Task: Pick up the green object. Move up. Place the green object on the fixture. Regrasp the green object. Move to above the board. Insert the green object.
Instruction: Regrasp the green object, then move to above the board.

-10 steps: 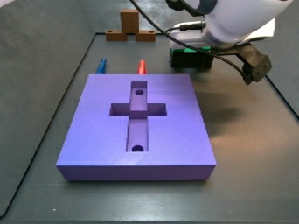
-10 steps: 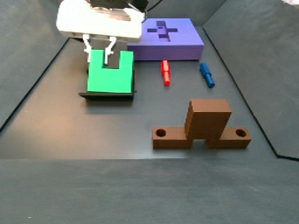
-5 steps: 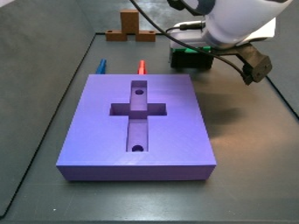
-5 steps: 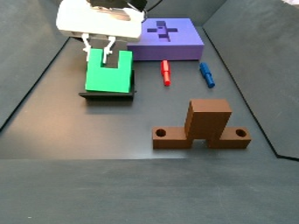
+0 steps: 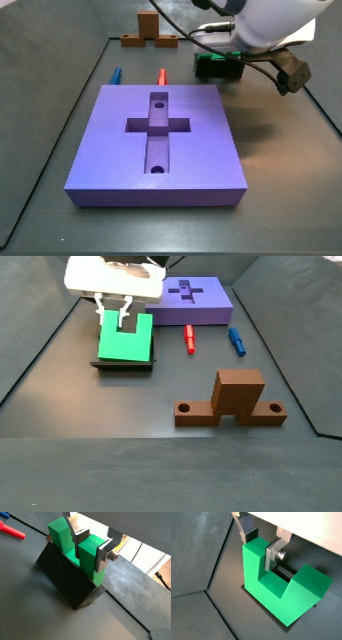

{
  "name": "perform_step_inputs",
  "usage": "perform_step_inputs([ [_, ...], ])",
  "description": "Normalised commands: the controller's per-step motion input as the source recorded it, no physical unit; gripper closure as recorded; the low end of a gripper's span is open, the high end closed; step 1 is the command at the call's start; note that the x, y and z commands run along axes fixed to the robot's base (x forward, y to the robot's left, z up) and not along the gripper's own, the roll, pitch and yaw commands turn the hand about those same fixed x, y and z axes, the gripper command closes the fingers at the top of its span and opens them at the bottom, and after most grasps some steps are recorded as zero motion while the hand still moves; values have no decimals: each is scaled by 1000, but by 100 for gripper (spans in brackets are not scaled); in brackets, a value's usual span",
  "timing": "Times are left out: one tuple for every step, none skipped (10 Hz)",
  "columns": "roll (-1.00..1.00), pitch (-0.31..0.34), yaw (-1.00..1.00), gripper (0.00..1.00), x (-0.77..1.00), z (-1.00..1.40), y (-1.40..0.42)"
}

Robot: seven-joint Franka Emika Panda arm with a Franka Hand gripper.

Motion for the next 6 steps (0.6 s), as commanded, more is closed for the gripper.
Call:
perform_step_inputs([
  [0, 0, 0, 100, 0, 0, 0],
  [0, 0, 0, 100, 0, 0, 0],
  [0, 0, 0, 100, 0, 1400, 0],
  [-12, 17, -7, 100, -17, 1400, 11],
  [-82, -9, -27, 100, -50, 1400, 19],
  [-59, -14, -11, 100, -52, 1400, 37],
])
